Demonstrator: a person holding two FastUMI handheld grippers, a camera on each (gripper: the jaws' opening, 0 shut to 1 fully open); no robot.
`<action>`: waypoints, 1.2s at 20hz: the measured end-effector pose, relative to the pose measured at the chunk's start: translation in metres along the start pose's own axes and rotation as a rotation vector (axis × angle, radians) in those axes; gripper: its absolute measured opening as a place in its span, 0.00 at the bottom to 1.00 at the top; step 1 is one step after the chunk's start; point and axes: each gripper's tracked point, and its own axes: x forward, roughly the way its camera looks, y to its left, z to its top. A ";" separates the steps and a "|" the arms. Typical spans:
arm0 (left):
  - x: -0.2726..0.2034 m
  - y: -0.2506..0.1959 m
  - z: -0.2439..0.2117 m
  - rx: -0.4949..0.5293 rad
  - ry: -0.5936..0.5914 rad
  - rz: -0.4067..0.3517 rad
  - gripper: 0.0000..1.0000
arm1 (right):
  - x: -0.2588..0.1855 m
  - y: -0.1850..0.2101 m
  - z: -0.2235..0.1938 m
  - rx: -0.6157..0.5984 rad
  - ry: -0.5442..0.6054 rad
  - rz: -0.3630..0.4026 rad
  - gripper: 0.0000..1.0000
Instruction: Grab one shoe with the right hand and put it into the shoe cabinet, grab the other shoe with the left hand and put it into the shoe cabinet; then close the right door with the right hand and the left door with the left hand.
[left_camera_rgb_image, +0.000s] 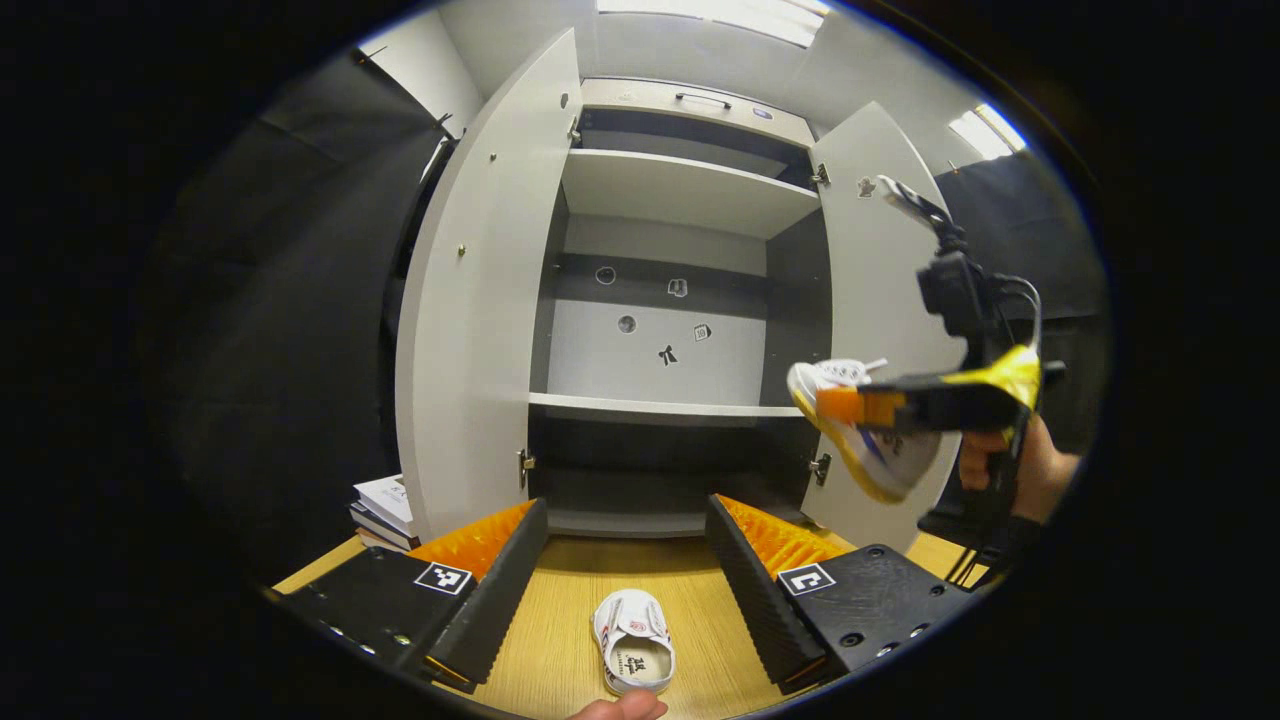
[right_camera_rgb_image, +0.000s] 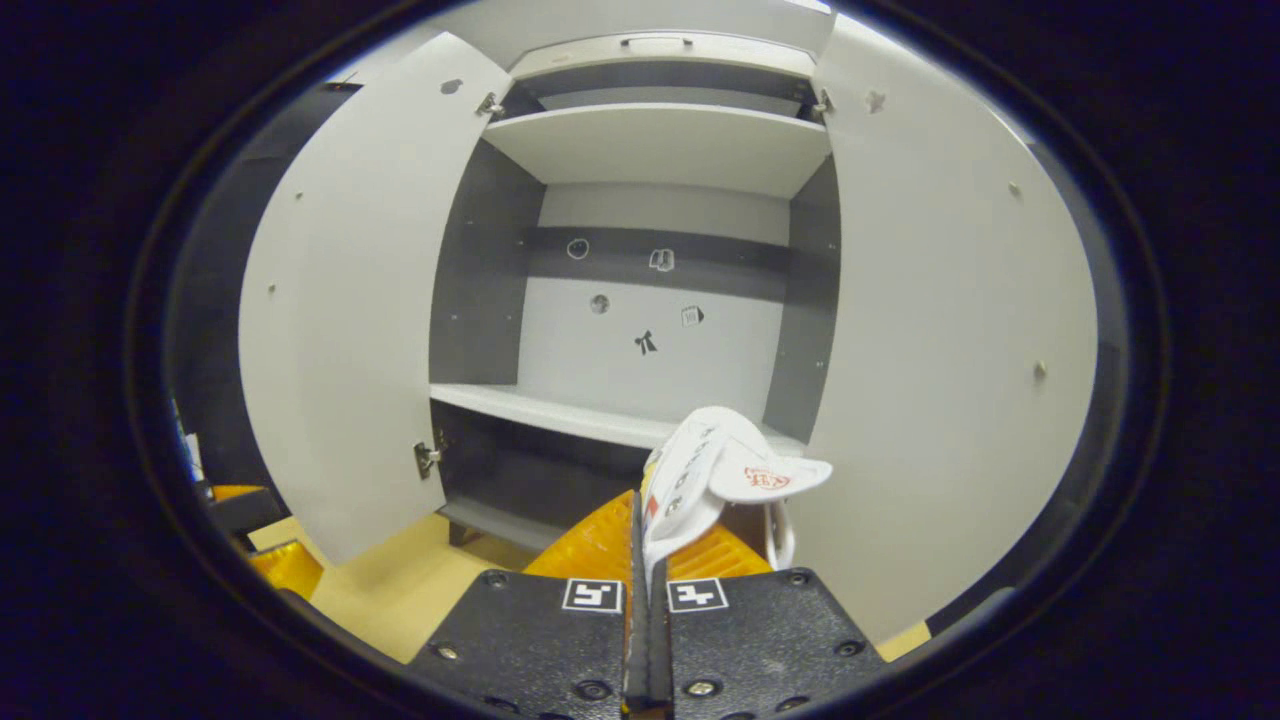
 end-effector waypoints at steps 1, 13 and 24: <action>-0.001 -0.001 -0.001 0.001 0.003 -0.006 0.95 | 0.008 -0.001 0.012 -0.006 -0.003 0.007 0.04; 0.001 0.003 -0.014 0.025 0.041 0.005 0.95 | 0.189 -0.013 0.064 -0.136 0.213 -0.053 0.04; 0.001 0.034 -0.026 0.007 0.083 0.056 0.95 | 0.249 0.000 0.015 -0.095 0.502 0.003 0.04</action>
